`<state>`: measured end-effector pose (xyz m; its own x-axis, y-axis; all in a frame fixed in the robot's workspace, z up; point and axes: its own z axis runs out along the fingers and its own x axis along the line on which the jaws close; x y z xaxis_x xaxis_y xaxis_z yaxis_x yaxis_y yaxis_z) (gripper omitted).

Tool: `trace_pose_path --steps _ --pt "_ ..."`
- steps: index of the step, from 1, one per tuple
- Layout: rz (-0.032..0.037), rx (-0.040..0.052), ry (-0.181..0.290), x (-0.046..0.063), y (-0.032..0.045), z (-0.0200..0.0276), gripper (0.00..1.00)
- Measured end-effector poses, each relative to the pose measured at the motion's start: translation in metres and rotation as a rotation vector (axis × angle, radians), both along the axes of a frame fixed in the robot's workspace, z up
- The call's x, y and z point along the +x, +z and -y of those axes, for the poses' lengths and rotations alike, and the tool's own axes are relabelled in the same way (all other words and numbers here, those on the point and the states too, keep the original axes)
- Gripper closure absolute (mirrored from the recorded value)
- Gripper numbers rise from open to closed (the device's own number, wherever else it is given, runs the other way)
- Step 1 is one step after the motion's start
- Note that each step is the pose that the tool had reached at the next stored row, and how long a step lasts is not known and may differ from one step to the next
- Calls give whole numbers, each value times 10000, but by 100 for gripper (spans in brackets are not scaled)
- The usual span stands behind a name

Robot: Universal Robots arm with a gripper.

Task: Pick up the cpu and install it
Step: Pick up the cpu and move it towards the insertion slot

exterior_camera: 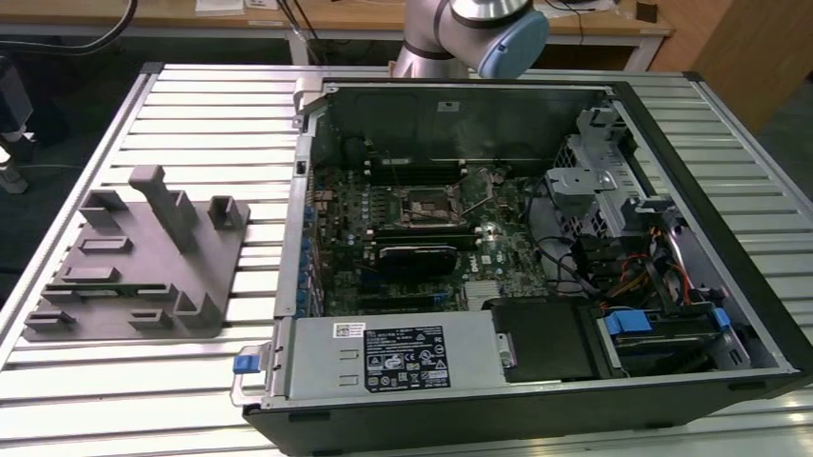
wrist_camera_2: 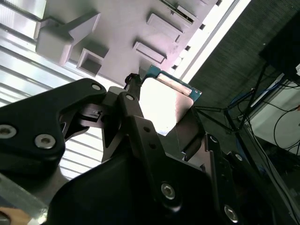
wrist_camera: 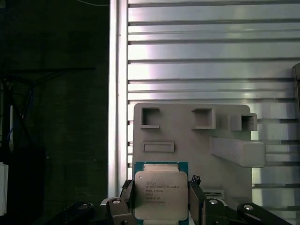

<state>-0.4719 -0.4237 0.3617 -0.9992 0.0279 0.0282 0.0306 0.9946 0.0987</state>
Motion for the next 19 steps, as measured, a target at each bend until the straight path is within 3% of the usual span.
trace_pose_path --steps 8,19 --pt "1 1 0 0 114 0 45" --pt "0 1 0 34 120 0 45"
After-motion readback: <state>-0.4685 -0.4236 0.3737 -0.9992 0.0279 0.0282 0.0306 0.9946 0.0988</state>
